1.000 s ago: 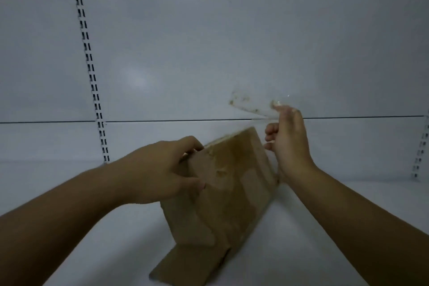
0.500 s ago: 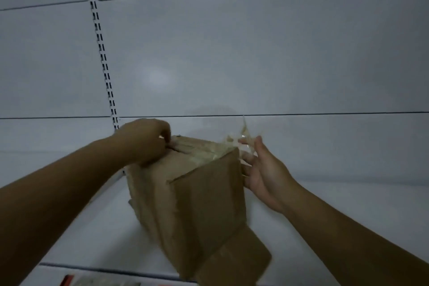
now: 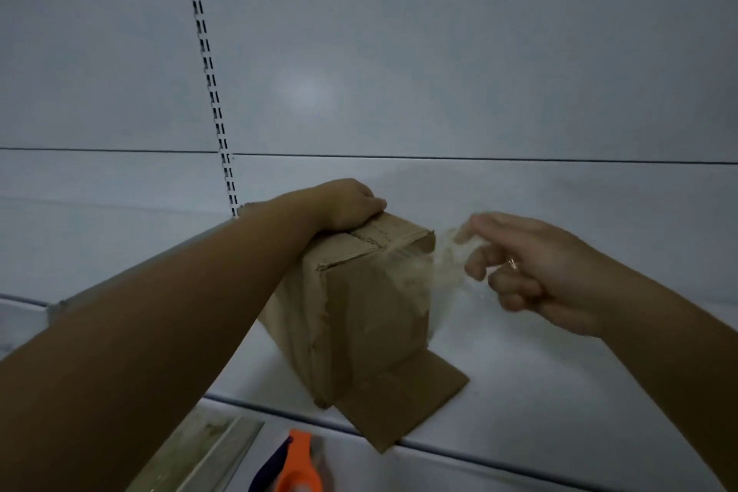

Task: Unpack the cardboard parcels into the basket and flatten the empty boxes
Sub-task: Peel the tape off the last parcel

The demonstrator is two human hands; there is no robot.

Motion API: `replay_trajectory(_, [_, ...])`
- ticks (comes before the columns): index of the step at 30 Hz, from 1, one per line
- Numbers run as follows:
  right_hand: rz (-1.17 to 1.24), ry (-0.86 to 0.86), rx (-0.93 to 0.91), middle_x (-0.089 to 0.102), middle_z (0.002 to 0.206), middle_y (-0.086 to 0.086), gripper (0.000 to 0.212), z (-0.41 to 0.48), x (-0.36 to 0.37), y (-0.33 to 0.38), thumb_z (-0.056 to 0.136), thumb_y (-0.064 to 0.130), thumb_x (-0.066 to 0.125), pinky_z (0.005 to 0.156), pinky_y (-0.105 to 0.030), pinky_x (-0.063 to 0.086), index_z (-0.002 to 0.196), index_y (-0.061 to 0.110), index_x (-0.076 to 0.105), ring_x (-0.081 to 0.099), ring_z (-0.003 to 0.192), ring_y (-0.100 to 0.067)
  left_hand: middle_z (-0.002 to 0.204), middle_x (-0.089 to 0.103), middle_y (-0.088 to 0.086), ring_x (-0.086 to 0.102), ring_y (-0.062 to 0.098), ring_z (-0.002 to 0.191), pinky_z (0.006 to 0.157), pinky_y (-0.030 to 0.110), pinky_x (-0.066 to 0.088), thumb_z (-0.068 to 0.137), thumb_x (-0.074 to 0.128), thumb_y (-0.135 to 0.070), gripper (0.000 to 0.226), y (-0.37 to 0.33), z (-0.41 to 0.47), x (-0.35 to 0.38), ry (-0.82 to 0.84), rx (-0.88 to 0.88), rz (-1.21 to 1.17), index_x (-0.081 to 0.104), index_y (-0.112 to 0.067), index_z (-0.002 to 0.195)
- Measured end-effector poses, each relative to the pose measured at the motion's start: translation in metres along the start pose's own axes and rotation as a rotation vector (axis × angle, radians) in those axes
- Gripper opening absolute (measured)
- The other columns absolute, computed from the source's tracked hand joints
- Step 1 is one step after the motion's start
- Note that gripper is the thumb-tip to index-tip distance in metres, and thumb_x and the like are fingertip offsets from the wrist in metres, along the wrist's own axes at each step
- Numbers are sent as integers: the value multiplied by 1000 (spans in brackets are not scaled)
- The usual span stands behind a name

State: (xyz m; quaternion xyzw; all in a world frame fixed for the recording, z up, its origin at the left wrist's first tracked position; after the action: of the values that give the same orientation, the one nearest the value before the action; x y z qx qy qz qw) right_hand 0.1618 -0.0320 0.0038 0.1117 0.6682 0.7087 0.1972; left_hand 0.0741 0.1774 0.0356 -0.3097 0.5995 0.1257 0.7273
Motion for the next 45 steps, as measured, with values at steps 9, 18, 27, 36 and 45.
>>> replay_trajectory(9, [-430, 40, -76, 69, 80, -17, 5, -10, -17, -38, 82, 24, 66, 49, -24, 50, 85, 23, 69, 51, 45, -12, 121, 58, 8, 47, 18, 96, 84, 28, 32, 97, 40, -40, 39, 4, -1, 0, -82, 9, -17, 64, -12, 110])
replay_trajectory(18, [-379, -41, -113, 73, 72, -7, 5, -22, -51, -52, 80, 11, 69, 44, -22, 47, 84, 11, 71, 52, 47, -18, 103, 62, 4, 52, 19, 92, 77, 29, 37, 94, 44, -33, 30, 0, -5, -4, -248, 104, 33, 65, -15, 106])
replay_trajectory(27, [-155, -326, -136, 70, 74, -12, 16, -66, -109, -48, 72, 19, 68, 49, -23, 49, 85, 11, 70, 49, 48, -12, 99, 66, 4, 53, 18, 82, 69, 30, 37, 94, 43, -31, 26, -5, -5, -5, -346, 255, 129, 64, -16, 99])
replay_trajectory(36, [1, -476, -276, 69, 84, -10, 13, -114, -99, -1, 86, 17, 57, 60, -25, 54, 94, 14, 67, 55, 55, -10, 116, 59, -13, 59, 7, 103, 74, 20, 47, 70, 66, -59, 57, -143, -57, -42, -19, 693, -350, 50, -37, 119])
replay_trajectory(45, [-13, -825, -275, 68, 85, -4, 21, -195, -101, 6, 98, 26, 43, 65, -32, 55, 97, 19, 63, 53, 52, -10, 98, 66, -10, 65, 2, 71, 59, 13, 50, 81, 69, -23, 71, -260, -112, 83, 193, 1113, -560, 32, -46, 137])
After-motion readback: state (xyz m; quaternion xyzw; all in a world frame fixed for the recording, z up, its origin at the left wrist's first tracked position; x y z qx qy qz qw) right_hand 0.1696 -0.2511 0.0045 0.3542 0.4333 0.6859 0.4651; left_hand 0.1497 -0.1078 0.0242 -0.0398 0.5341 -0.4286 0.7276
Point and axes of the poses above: each hand's wrist, its own z-axis towards the middle knuckle, its own x-axis out of the palm, y = z × x, the point moved 3 cm from there along z, towards the middle knuckle
